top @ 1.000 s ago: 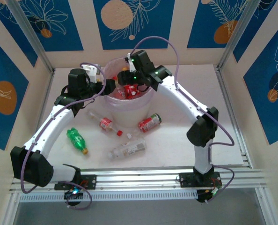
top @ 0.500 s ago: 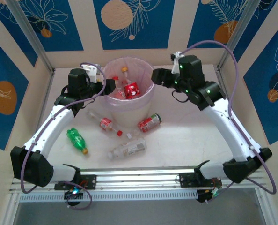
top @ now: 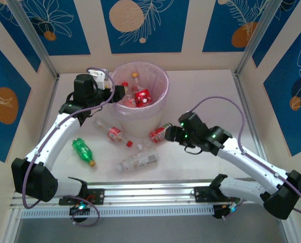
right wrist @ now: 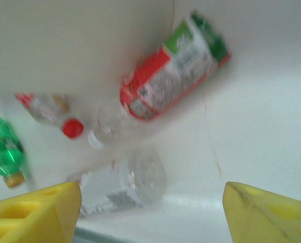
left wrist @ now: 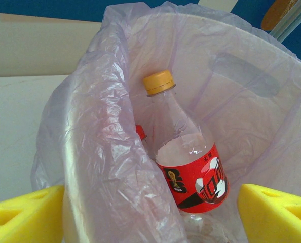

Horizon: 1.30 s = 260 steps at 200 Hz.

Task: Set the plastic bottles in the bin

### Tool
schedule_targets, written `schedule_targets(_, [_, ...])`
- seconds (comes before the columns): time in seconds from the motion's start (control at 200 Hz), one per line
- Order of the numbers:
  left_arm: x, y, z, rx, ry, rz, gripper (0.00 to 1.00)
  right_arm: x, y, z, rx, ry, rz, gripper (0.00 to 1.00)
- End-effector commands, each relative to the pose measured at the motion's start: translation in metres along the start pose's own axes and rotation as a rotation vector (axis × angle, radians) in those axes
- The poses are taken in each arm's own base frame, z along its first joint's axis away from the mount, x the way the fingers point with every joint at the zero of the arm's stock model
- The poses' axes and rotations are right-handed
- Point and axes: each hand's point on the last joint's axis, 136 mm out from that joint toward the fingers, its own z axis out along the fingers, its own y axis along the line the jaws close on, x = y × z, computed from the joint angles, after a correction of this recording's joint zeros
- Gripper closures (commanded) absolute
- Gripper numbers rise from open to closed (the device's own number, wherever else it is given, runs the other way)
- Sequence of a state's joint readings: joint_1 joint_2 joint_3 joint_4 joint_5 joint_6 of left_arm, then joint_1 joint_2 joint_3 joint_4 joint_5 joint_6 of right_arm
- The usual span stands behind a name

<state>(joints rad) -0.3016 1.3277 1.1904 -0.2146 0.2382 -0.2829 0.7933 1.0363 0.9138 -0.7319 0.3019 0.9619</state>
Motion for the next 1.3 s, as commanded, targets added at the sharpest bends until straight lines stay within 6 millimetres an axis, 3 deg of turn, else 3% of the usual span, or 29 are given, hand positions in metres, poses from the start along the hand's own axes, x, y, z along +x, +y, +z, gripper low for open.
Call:
schedule_targets(0.0, [0.076, 0.010, 0.018, -0.025, 0.256, 0.002, 0.16, 0.019, -0.001, 0.006, 0.056, 0.013, -0.001, 0.21])
schedule_targets(0.13, [0.078, 0.011, 0.018, -0.030, 0.261, 0.004, 0.16, 0.047, 0.005, 0.016, 0.136, 0.049, -0.208, 0.19])
schedule_targets(0.245, [0.077, 0.011, 0.018, -0.032, 0.260, 0.006, 0.16, 0.062, 0.026, 0.022, 0.126, 0.042, -0.617, 0.16])
schedule_targets(0.365, [0.077, 0.010, 0.018, -0.028, 0.260, 0.005, 0.16, 0.083, 0.043, 0.034, -0.055, 0.144, -0.911, 0.14])
schedule_targets(0.505, [0.077, 0.011, 0.017, -0.034, 0.259, 0.010, 0.16, 0.097, 0.069, 0.028, -0.277, 0.192, -1.159, 0.09])
schedule_targets(0.705, [0.077, 0.013, 0.018, -0.043, 0.261, 0.013, 0.15, 0.120, 0.080, 0.041, -0.350, 0.271, -1.451, 0.08])
schedule_targets(1.015, [0.080, 0.015, 0.019, -0.048, 0.268, 0.012, 0.15, 0.123, 0.105, 0.078, -0.363, 0.208, -1.673, 0.09])
schedule_targets(1.09, [0.080, 0.015, 0.019, -0.047, 0.267, 0.012, 0.15, 0.127, 0.110, 0.090, -0.361, 0.193, -1.707, 0.08])
schedule_targets(1.12, [0.080, 0.015, 0.019, -0.048, 0.268, 0.012, 0.15, 0.129, 0.113, 0.094, -0.369, 0.191, -1.716, 0.01])
schedule_targets(1.296, [0.080, 0.014, 0.019, -0.045, 0.268, 0.013, 0.15, 0.138, 0.117, 0.123, -0.355, 0.181, -1.774, 0.01])
